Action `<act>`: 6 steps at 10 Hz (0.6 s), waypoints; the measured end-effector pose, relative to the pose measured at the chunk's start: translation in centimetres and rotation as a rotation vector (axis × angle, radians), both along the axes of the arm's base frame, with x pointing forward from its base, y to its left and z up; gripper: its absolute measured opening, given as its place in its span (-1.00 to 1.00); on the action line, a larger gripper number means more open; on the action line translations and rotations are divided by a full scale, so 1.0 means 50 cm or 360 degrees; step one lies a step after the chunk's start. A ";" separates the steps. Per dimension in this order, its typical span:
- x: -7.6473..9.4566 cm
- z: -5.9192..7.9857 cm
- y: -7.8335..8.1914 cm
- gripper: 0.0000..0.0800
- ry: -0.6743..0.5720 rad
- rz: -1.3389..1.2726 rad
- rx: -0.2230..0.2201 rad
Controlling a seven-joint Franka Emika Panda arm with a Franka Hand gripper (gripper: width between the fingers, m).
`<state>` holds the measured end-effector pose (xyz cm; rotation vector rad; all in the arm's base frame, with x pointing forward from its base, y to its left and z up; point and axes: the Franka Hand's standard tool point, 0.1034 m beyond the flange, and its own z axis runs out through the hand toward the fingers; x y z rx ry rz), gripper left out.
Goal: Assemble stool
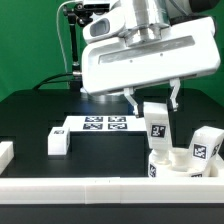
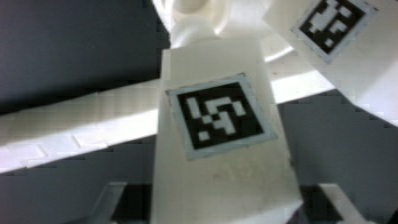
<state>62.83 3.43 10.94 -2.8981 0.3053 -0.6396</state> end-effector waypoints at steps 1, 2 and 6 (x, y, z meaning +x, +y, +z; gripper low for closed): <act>-0.003 -0.004 -0.001 -0.18 0.0003 -0.0001 -0.0003; -0.005 -0.007 -0.001 -0.18 0.0006 -0.0002 -0.0004; -0.007 -0.005 0.006 -0.18 0.0006 -0.0007 0.0002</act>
Offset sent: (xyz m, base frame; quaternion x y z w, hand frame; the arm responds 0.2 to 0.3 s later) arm -0.0032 0.0058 -0.0045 0.0000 0.0058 0.0105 0.9999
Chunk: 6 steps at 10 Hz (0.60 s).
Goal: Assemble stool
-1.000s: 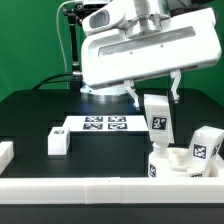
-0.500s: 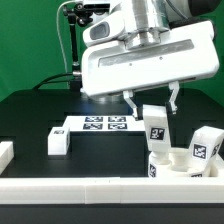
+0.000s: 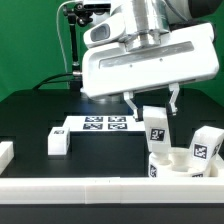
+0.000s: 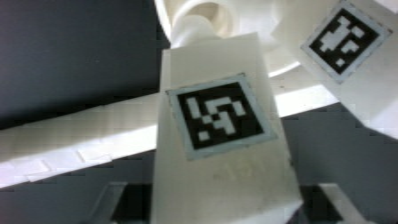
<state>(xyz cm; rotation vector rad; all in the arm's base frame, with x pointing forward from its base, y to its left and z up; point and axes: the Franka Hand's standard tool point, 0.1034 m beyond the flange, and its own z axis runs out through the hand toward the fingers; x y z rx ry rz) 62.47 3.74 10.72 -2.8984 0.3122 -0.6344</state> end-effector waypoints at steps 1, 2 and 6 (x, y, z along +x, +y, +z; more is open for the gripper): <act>-0.001 0.002 0.002 -0.18 0.0003 0.0003 0.0004; 0.000 0.003 -0.001 -0.18 0.0003 0.0001 0.0003; -0.005 -0.004 0.001 -0.18 0.0005 -0.0001 -0.0001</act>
Offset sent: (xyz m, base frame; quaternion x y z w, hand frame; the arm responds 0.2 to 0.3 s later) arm 0.0000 0.0000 0.0000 0.0000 0.0000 0.0000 1.0000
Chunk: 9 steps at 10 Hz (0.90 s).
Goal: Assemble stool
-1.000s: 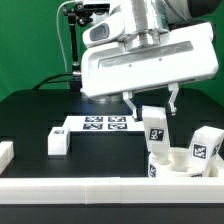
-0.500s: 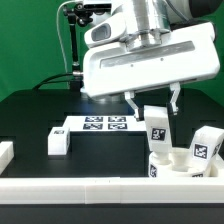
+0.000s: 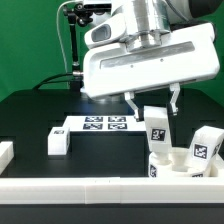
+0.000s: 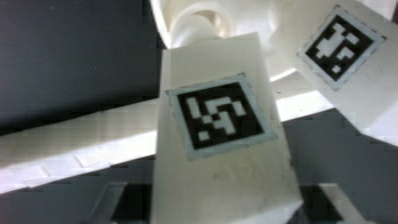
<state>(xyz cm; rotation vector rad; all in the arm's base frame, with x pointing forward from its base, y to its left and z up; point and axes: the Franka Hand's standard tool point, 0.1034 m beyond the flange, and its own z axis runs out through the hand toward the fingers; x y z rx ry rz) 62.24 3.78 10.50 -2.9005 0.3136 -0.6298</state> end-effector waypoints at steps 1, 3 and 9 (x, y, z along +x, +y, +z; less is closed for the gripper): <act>0.000 -0.001 0.002 -0.18 0.0000 0.0003 0.0000; 0.002 -0.002 0.003 -0.18 -0.0002 0.0003 0.0000; -0.004 -0.021 0.001 -0.18 0.0011 -0.0002 -0.0007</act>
Offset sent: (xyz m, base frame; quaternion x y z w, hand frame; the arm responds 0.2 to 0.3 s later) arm 0.0038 0.0060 -0.0051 0.0035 0.0057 0.0039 1.0000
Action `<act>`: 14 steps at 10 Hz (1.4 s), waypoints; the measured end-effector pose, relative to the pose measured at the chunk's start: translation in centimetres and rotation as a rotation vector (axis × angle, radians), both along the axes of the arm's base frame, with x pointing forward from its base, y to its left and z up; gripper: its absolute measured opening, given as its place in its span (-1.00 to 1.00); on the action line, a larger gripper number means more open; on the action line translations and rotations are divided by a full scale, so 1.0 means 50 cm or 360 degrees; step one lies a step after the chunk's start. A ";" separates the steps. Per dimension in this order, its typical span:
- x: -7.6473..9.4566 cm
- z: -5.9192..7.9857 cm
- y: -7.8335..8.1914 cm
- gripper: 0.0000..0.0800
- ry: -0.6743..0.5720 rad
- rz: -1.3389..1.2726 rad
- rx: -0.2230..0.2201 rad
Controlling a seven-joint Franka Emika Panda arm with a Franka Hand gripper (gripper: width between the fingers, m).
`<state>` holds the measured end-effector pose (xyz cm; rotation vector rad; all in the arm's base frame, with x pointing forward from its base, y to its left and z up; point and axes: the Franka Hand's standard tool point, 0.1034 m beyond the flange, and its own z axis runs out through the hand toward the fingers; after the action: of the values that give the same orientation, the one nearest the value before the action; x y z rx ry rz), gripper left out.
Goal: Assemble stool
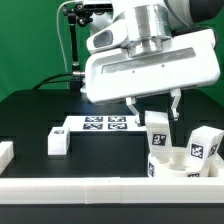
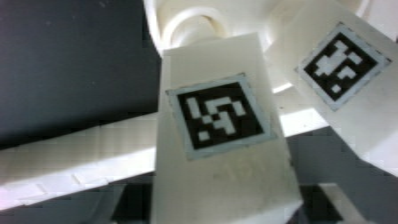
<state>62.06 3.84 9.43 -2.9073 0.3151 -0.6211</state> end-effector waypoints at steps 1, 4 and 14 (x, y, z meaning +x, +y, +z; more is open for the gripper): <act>0.001 0.000 -0.004 -0.18 -0.0014 -0.0006 -0.0011; -0.004 -0.005 -0.014 -0.18 -0.0085 -0.0031 -0.0065; -0.003 0.051 -0.017 0.61 -0.0113 -0.0034 -0.0045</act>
Offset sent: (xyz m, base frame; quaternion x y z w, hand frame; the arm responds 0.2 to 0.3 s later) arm -0.0134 0.0029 -0.0109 0.0055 0.0166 0.0072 0.9998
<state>61.93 3.01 11.99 -2.9044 0.3313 -0.7357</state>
